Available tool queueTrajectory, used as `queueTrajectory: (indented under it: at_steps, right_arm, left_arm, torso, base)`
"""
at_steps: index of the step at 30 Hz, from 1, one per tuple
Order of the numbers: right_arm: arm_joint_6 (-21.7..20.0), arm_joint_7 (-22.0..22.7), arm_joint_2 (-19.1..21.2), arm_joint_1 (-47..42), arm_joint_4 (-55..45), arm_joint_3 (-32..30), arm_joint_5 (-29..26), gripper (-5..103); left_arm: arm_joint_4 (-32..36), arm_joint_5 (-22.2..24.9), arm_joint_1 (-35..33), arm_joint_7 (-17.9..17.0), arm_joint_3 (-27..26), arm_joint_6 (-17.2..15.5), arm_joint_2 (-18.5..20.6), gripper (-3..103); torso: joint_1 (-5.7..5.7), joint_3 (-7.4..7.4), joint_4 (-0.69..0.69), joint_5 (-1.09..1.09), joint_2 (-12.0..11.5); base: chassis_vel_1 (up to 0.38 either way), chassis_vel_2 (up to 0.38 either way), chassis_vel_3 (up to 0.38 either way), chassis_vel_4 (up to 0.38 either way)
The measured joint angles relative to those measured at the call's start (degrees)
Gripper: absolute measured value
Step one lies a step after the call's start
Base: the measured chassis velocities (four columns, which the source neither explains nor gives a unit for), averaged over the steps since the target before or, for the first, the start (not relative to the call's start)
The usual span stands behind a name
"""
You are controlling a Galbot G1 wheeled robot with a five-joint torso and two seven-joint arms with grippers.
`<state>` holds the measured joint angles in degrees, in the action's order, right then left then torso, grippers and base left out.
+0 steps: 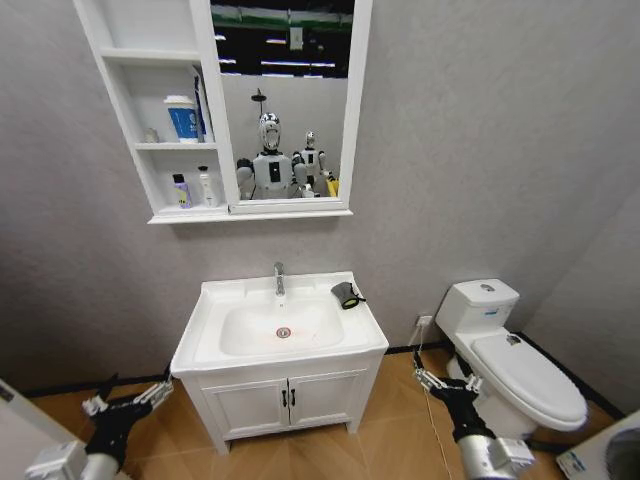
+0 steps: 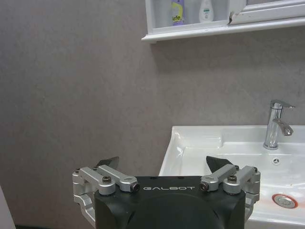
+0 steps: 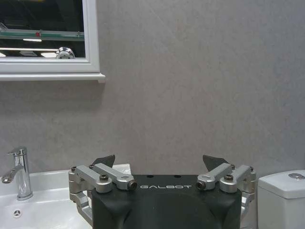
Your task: Move facial cleanser and shampoo from washbasin to cabinet, then wipe washbasin with towel.
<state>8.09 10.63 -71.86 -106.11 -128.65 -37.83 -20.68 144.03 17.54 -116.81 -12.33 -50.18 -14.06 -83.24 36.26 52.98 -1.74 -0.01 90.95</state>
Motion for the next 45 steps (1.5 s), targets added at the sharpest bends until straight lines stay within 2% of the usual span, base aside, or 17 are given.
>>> queueTrajectory:
  at_steps: [2,12,15,21,35,38,40,41,44,45]
  right_arm:
    - [0.3,-0.7,0.1,-0.2,0.2,0.0,-0.5,100]
    - [0.8,0.3,-0.4,0.8,1.3,0.1,-1.5,100]
    - [-1.0,0.4,0.2,1.9,0.8,0.1,-3.9,100]
    - [-1.8,-0.5,1.5,4.2,1.3,-0.4,-5.2,100]
    - [-1.8,-0.1,1.7,4.2,1.8,-0.4,-5.1,100]
    - [-2.8,0.8,2.0,4.4,1.6,-0.2,-5.1,100]
    - [-5.7,2.6,2.8,5.3,0.9,-0.1,-5.3,100]
    - [-5.7,2.6,2.8,5.3,0.9,-0.1,-5.3,100]
    - [-14.5,6.2,7.9,10.8,1.3,-0.3,-9.5,100]
    - [-14.5,6.2,7.9,10.8,1.3,-0.3,-9.5,100]
  left_arm:
    - [-0.2,-1.6,-0.1,0.6,0.6,0.4,-0.7,100]
    - [-0.5,-1.5,0.6,0.7,0.9,0.4,-0.5,100]
    - [-0.6,-1.3,0.8,0.7,1.0,0.4,-0.4,100]
    - [-0.7,-1.1,1.0,0.6,1.0,0.3,-0.3,100]
    - [-0.8,-1.0,1.2,0.5,1.1,0.2,-0.2,100]
    - [-0.8,-0.9,1.2,0.5,1.1,0.2,-0.2,100]
    - [-0.8,-0.9,1.2,0.5,1.1,0.2,-0.1,100]
    - [-0.8,-0.9,1.2,0.5,1.1,0.2,-0.1,100]
    - [-0.8,-0.9,1.2,0.5,1.1,0.2,-0.1,100]
    - [-0.8,-0.9,1.2,0.5,1.1,0.2,-0.1,100]
  torso:
    - [0.0,0.0,-0.01,-0.01,0.0]
    - [0.0,0.0,-0.01,-0.02,0.0]
    - [0.0,0.0,-0.01,-0.03,0.0]
    - [0.0,0.0,0.0,-0.02,0.0]
    - [-0.01,0.0,0.0,-0.03,0.0]
    - [0.01,0.01,0.0,-0.02,0.0]
    - [0.02,0.01,0.0,-0.02,0.0]
    - [0.02,0.01,0.0,-0.02,0.0]
    - [0.1,0.04,0.01,-0.03,-0.1]
    - [0.1,0.04,0.01,-0.03,-0.1]
  base:
    - [0.0,0.0,0.0,0.0]
    - [0.0,0.0,0.0,0.0]
    - [0.0,0.0,0.0,0.0]
    - [0.0,0.0,0.0,0.0]
    - [-0.11,0.105,0.111,-0.112]
    - [-0.233,0.228,0.222,-0.243]
    - [-0.235,0.227,0.228,-0.27]
    - [-0.236,0.225,0.199,-0.268]
    - [-0.17,0.158,0.134,-0.174]
    - [-0.113,0.134,0.043,-0.073]
